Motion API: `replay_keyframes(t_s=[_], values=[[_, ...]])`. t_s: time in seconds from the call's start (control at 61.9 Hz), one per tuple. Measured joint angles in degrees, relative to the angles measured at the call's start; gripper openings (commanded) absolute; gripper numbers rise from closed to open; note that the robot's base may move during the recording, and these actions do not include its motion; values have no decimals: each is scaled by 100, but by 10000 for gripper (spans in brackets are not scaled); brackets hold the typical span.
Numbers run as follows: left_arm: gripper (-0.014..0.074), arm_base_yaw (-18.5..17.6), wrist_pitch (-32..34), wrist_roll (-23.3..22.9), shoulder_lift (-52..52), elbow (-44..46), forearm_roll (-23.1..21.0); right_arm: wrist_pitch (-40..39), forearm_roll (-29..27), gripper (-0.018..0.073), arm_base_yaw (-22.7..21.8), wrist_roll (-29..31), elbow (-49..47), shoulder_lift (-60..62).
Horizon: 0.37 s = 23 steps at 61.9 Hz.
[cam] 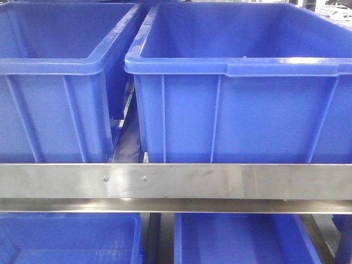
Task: Sort and place red and blue blocks on shelf
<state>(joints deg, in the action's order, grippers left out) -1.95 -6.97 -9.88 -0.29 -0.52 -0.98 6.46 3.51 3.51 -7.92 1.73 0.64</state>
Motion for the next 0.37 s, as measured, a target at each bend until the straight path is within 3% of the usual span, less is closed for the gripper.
replay_keyframes(t_s=[0.372], values=[[137,0,0,0,0,0,0,0,0,72,0,0,0,0]])
